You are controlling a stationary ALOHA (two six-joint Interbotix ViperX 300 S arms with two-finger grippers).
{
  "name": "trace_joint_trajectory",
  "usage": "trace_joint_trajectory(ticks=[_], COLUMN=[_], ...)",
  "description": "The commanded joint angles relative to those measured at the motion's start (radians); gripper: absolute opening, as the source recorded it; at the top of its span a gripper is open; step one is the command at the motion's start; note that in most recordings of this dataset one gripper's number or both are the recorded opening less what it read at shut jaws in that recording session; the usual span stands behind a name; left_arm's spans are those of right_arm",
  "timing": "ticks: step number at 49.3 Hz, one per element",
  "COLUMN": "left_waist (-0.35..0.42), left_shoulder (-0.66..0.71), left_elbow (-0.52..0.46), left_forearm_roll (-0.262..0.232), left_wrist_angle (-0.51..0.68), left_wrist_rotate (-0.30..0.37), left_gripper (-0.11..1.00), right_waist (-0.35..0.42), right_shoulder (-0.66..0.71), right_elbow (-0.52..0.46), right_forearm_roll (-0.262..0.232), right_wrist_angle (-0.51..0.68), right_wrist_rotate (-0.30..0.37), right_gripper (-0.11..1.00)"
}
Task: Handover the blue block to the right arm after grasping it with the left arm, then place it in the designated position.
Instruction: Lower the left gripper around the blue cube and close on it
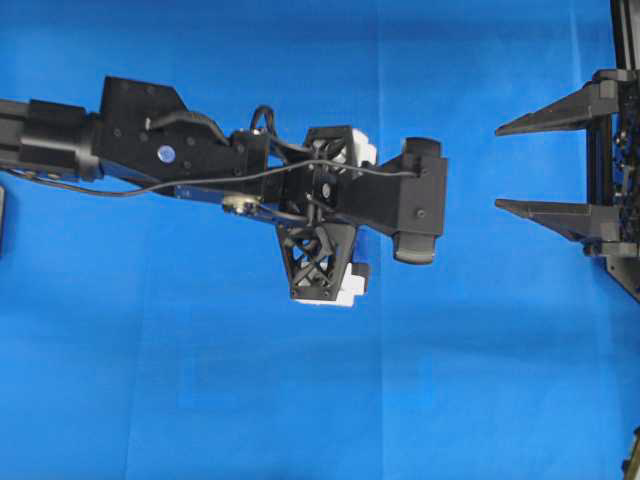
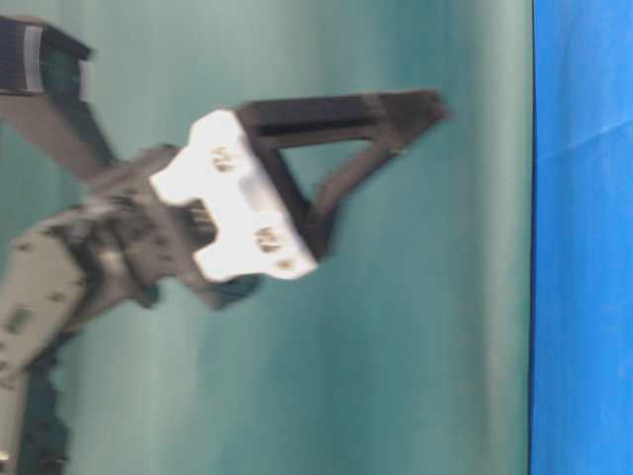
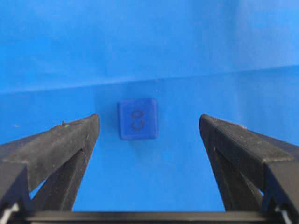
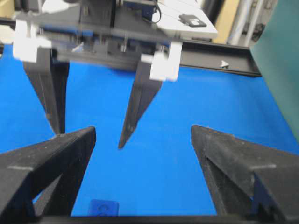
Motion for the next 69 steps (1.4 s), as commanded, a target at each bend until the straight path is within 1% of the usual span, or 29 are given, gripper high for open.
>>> trace_joint_trajectory(ticks=[1, 6, 14, 24, 48, 62, 69], left_waist=[0.002, 0.006, 0.018, 0.038, 0.021, 0.028, 0.031], left_shoulder=[-0.02, -0.029, -0.029, -0.008, 0.115, 0.144, 0.152], left_elbow=[0.034, 0.098, 0.195, 0.261, 0.233, 0.242, 0.242], left_forearm_roll=[0.0, 0.0, 0.0, 0.0, -0.003, -0.003, -0.003], left_wrist_angle=[-0.058, -0.137, -0.27, -0.365, -0.397, -0.439, -0.44], left_wrist_rotate=[-0.023, -0.043, -0.057, -0.08, -0.114, -0.115, -0.115], left_gripper=[0.92, 0.92, 0.92, 0.92, 0.92, 0.92, 0.92], right_waist=[0.0, 0.0, 0.0, 0.0, -0.014, -0.017, -0.018], right_shoulder=[0.006, 0.009, 0.017, 0.023, 0.038, 0.052, 0.052], right_elbow=[-0.031, -0.029, -0.031, -0.029, -0.028, -0.026, -0.025], right_forearm_roll=[0.003, 0.003, 0.003, 0.003, 0.003, 0.003, 0.003], right_wrist_angle=[-0.005, -0.005, -0.005, -0.005, -0.005, -0.005, -0.005], right_wrist_rotate=[0.002, 0.002, 0.002, 0.002, 0.002, 0.002, 0.002], right_gripper=[0.95, 0.95, 0.95, 0.95, 0.95, 0.95, 0.95])
